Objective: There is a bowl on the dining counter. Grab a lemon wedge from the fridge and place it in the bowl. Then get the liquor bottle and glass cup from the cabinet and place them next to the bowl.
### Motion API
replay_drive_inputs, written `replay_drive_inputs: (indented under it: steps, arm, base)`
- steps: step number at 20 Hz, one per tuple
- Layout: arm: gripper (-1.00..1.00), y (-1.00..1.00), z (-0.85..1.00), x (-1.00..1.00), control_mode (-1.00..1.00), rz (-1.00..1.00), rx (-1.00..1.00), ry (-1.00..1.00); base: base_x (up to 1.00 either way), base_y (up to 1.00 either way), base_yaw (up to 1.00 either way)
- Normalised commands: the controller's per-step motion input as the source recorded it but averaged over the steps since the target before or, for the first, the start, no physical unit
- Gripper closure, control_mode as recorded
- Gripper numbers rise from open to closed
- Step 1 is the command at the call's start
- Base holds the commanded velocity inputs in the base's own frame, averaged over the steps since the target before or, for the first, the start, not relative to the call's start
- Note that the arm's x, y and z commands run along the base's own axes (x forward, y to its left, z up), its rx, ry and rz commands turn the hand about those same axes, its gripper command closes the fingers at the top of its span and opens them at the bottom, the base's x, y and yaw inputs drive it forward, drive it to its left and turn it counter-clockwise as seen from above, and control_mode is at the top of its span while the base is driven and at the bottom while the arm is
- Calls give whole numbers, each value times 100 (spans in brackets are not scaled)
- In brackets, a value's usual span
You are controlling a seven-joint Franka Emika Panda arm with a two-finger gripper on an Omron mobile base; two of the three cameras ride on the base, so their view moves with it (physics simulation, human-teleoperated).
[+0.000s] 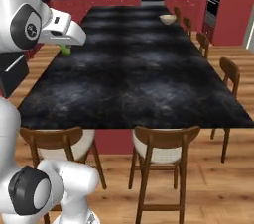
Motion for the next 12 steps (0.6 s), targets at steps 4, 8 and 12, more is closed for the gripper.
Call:
replay_drive_inputs:
  steps: [4, 8, 12]
  arm:
    - [100, 0, 0, 0, 100, 0, 0, 0]
    - [100, 0, 0, 0, 100, 0, 0, 0]
    - [100, 0, 0, 0, 100, 0, 0, 0]
  base:
    - [2, -100, 0]
    - [17, -100, 3]
    - [31, -100, 10]
